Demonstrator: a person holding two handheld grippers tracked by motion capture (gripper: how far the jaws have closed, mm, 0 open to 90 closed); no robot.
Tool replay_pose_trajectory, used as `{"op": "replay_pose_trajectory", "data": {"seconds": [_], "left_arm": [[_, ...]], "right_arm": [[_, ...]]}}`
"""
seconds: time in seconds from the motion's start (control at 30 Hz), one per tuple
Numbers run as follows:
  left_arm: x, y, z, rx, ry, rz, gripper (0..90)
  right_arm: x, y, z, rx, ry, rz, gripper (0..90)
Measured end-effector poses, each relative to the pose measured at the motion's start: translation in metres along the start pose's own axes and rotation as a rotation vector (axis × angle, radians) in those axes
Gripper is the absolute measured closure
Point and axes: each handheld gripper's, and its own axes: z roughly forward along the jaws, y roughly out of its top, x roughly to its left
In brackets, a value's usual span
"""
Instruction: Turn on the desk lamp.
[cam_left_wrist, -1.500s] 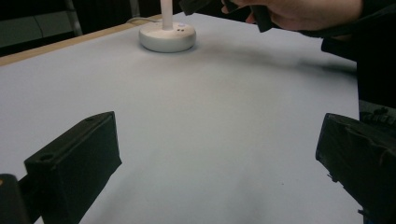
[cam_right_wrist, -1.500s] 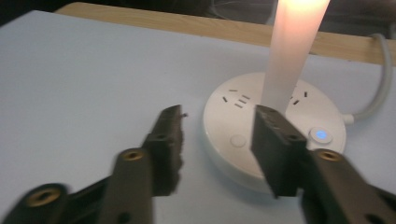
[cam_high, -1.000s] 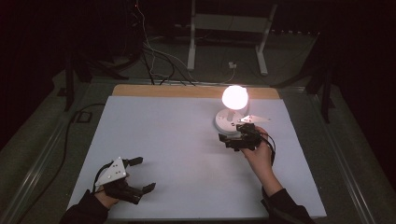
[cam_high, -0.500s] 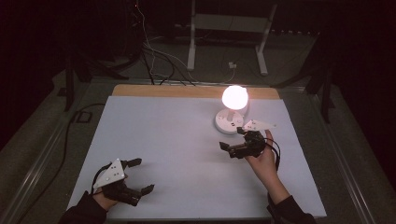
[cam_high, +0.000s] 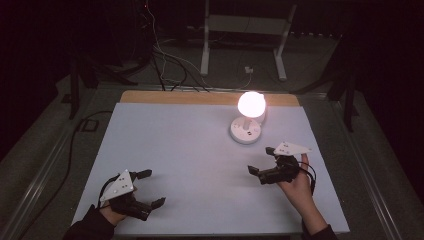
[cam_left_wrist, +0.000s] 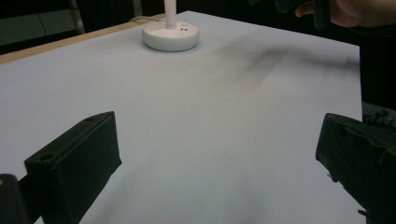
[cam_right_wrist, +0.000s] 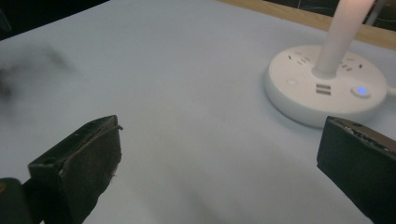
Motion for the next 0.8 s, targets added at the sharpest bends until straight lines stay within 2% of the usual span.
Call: {"op": "replay_pose_trajectory", "data": {"seconds": [0.1,0.13,0.63,0.8], "left_arm": [[0.000,0.000,0.000,-0.003,-0.002,-0.002,0.3],[0.000,0.000,0.000,-0.002,-0.002,-0.003,0.3],[0.000,0.000,0.000,0.003,-0.001,-0.002,0.3],[0.000,0.000,0.000,0.001,0.003,-0.006,0.3]], "right_arm": [[0.000,-0.007,-0.005,0.009,-0.005,-0.001,0.0],[-0.001,-0.014,-0.009,0.007,0.002,0.008,0.1],[-0.011,-0.061,-0.042,0.046,-0.057,0.049,0.1],[-0.015,-0.078,-0.048,0.095,-0.095,0.078,0.1]]}}
